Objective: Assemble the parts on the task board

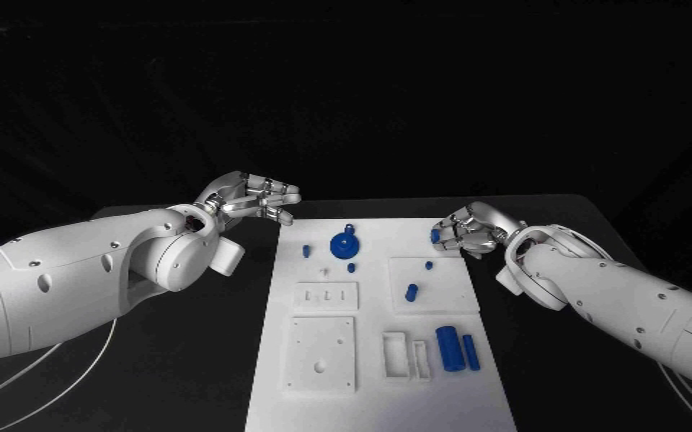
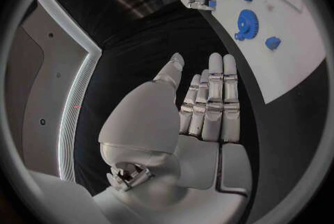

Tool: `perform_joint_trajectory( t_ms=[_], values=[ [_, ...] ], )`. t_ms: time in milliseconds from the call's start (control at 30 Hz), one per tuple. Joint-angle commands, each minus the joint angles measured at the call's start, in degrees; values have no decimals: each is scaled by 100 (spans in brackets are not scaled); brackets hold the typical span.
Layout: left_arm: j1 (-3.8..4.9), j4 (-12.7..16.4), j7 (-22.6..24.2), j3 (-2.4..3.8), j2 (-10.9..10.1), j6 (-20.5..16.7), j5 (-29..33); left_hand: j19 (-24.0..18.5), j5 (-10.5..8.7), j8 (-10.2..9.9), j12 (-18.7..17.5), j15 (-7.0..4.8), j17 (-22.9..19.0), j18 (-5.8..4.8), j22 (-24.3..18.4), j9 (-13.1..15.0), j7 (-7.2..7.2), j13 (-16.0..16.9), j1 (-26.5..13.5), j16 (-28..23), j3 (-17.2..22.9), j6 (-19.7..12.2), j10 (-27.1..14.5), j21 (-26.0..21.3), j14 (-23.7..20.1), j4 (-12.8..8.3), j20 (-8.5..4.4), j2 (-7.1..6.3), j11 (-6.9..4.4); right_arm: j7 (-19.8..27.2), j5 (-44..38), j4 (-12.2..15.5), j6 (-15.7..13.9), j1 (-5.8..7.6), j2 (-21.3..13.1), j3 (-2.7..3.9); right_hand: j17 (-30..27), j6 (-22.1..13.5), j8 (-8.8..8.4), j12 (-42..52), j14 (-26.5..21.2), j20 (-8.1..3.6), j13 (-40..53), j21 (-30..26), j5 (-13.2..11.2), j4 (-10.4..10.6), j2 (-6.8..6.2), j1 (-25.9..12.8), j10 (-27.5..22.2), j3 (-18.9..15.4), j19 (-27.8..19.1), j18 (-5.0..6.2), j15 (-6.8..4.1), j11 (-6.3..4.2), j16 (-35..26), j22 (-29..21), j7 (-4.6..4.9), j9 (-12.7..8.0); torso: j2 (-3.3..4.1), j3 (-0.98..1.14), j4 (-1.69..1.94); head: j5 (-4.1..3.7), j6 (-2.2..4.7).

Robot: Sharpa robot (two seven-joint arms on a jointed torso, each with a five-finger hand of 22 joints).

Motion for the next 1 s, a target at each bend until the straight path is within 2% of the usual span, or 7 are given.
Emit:
perform_joint_trajectory(
  t_ms=[33,200,533,633,767,867,1000],
  values=[
    [2,20,23,4,13,54,-11,-30,19,9,-17,-6,-3,-21,5,-3,-12,9,3,-15,3,-28,-34,19,2,-35,-8,61,-5,22,-22,-17,12,-20,25,-3,13,61,13,46,33,12,8,35,-33,42,12,-33,26,0,279,39,32,32,42,305,15,-6,2,5,-2,30,10],
    [2,17,24,4,20,76,-11,-30,19,9,-17,-6,-3,-21,5,-3,-12,9,3,-15,3,-28,-34,19,2,-35,-8,61,-5,33,-10,-24,17,-37,52,-3,21,98,11,55,33,20,13,53,-50,40,30,-29,27,11,279,46,38,39,47,308,15,-8,-1,3,-6,22,22],
    [2,16,20,4,16,99,-12,-34,19,10,-19,-5,-3,-21,8,-2,-12,8,5,-15,0,-27,-46,24,3,-39,-7,55,-2,12,0,-21,-1,-52,53,-3,29,101,12,56,33,18,13,53,-98,28,55,-29,24,47,276,51,33,31,50,306,9,-9,-2,-1,-3,19,1],
    [2,17,18,4,13,100,-12,-34,19,10,-19,-5,-3,-21,8,-2,-12,8,5,-15,0,-27,-46,24,3,-39,-7,55,-2,-1,0,-24,-15,-54,54,-3,36,212,13,68,37,23,20,68,-137,25,89,-41,29,91,277,54,42,48,54,308,9,0,-2,-3,-3,23,1],
    [2,18,13,4,8,98,-12,-34,19,10,-19,-5,-3,-21,8,-2,-12,8,5,-15,0,-27,-46,24,3,-39,-7,55,-2,-57,-8,-35,-63,-55,54,-3,40,435,12,76,36,63,20,69,-517,-10,152,-47,22,371,276,89,84,113,55,305,21,7,-4,-1,-8,26,0],
    [2,21,10,4,5,99,-12,-34,18,10,-19,-5,-3,-20,9,-2,-12,8,5,-15,0,-28,-48,25,3,-38,-7,55,-2,-99,-19,-47,-104,-55,55,-3,46,652,25,85,39,72,22,66,-655,-19,181,-31,27,499,276,96,93,127,61,303,8,61,-2,-2,-11,32,-4],
    [2,24,6,4,1,97,-12,-33,15,10,-17,-4,-3,-18,9,-2,-9,9,4,-14,0,-34,-60,27,4,-35,-5,54,1,-111,-26,-45,-131,-56,58,-3,50,873,24,97,40,61,23,81,-848,-38,224,-13,38,668,275,88,72,95,61,306,-56,133,-1,1,-11,26,-8]
  ],
)
